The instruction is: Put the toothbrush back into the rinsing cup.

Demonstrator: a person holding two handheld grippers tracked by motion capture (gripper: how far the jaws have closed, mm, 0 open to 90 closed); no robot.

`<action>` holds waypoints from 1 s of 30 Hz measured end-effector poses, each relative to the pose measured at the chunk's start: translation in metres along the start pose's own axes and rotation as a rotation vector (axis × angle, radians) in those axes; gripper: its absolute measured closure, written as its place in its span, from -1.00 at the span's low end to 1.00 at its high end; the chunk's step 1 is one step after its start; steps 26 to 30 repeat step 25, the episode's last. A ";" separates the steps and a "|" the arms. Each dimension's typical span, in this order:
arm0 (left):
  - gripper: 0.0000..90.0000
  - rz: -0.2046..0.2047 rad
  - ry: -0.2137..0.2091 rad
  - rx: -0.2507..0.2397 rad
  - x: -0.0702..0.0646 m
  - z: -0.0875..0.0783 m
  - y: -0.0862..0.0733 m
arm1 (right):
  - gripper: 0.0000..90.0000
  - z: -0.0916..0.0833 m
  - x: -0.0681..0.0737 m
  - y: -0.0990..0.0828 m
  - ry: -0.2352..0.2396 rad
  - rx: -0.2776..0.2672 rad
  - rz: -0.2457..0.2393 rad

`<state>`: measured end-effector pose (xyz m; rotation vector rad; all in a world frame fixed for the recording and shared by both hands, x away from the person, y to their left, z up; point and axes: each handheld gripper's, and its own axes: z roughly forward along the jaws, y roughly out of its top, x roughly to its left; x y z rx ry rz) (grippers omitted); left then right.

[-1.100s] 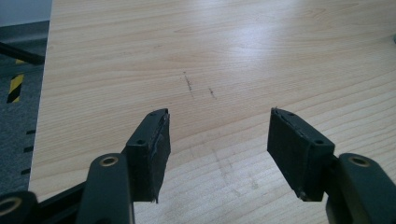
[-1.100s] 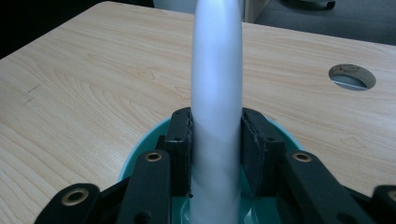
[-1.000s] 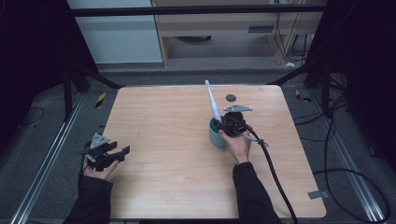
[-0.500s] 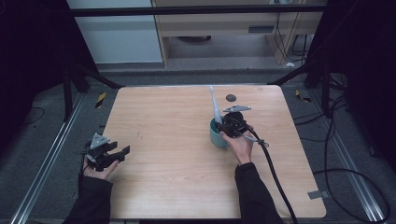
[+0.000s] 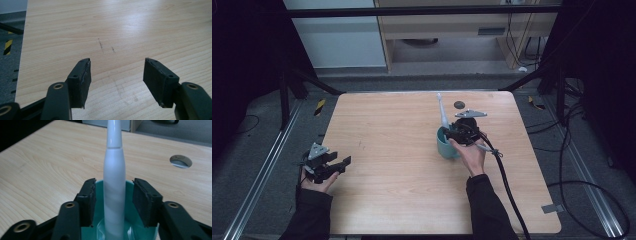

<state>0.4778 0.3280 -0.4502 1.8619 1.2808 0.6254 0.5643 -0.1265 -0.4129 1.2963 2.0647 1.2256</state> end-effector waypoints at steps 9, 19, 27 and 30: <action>-0.15 -0.004 -0.003 0.007 0.000 0.001 -0.001 | -0.40 -0.045 -0.004 0.002 -0.007 -0.075 -0.033; -0.21 0.004 -0.011 0.028 -0.001 0.004 -0.001 | -0.55 -0.089 -0.025 -0.029 -0.059 -0.098 -0.031; -0.23 0.000 -0.006 0.032 0.000 0.005 -0.002 | -0.58 -0.100 -0.040 -0.050 -0.078 -0.078 -0.026; -0.23 0.000 -0.006 0.032 0.000 0.005 -0.002 | -0.58 -0.100 -0.040 -0.050 -0.078 -0.078 -0.026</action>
